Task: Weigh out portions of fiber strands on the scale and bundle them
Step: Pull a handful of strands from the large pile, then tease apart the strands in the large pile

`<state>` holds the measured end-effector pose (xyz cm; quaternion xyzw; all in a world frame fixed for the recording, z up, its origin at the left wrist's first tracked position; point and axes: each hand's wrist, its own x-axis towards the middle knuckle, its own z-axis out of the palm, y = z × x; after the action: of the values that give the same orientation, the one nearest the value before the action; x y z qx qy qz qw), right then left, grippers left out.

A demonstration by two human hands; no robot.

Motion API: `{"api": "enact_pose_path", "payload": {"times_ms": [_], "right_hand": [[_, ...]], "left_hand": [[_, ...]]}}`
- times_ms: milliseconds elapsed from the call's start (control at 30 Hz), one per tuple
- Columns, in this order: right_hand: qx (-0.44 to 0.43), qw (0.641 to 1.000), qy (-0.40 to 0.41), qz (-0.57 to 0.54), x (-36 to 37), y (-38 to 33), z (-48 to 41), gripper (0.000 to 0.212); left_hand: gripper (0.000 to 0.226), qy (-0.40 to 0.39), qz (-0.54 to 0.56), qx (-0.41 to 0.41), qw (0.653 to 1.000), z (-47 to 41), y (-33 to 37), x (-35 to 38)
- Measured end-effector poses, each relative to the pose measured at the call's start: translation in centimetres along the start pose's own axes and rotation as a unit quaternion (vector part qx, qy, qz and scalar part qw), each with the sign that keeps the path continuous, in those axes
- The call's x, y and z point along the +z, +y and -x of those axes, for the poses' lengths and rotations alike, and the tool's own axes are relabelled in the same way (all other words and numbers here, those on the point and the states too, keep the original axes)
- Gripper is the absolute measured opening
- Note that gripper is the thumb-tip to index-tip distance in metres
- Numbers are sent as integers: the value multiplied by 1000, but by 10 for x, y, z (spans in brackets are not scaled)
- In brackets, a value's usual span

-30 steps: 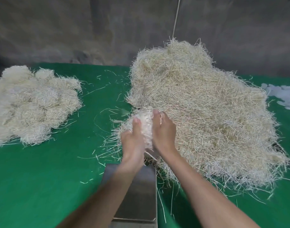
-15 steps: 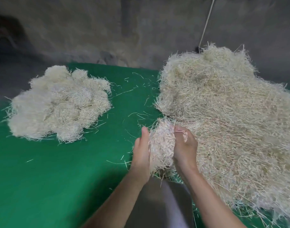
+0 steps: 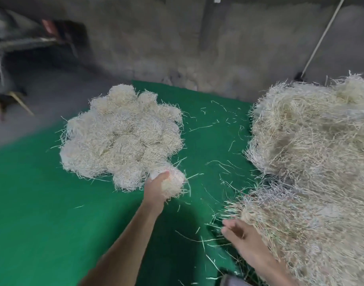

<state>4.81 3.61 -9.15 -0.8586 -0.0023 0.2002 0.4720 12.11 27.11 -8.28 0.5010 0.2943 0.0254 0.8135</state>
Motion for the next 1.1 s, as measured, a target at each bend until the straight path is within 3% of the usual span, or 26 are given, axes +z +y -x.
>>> {"api": "enact_pose_path", "payload": {"times_ms": [100, 167, 300, 367, 400, 467, 533, 600, 667, 733, 767, 867, 1000, 1100], "right_hand": [[29, 999, -5, 27, 3, 15, -22, 24], [46, 999, 10, 22, 3, 26, -30, 21], [68, 993, 50, 83, 9, 51, -45, 25], [79, 984, -27, 157, 5, 69, -45, 30], [99, 981, -35, 163, 6, 73, -49, 33], [82, 983, -41, 159, 6, 66, -51, 40], [55, 974, -20, 221, 6, 61, -55, 42], [41, 963, -40, 262, 5, 57, -49, 42], [34, 958, -23, 285, 4, 56, -48, 43], [25, 960, -42, 277, 0, 53, -40, 43], [15, 964, -48, 262, -2, 53, -36, 43], [-1, 979, -62, 193, -15, 48, -25, 38], [-33, 991, -30, 123, -36, 40, -8, 36], [-53, 996, 10, 72, -59, 35, 18, 31]], "left_hand": [[38, -16, -63, -13, 998, -60, 12, -18], [40, 3, -183, -2, 983, -90, 7, -27], [53, 57, -399, 71, 912, -124, -8, -44], [44, 109, -479, 143, 859, -125, -12, -43], [35, 124, -493, 185, 841, -124, -14, -44], [31, 144, -465, 241, 840, -111, -16, -40], [46, 161, -445, 303, 827, -97, -28, -37], [50, 201, -475, 394, 761, -79, -45, -33], [41, 165, -544, 451, 688, -65, -60, -26], [41, 65, -642, 411, 643, -63, -70, -19], [42, 25, -680, 359, 639, -66, -71, -20], [46, 4, -737, 215, 641, -80, -62, -25], [36, -49, -788, 192, 583, -87, -50, -23], [30, -31, -759, 232, 608, -82, -52, -19]]}}
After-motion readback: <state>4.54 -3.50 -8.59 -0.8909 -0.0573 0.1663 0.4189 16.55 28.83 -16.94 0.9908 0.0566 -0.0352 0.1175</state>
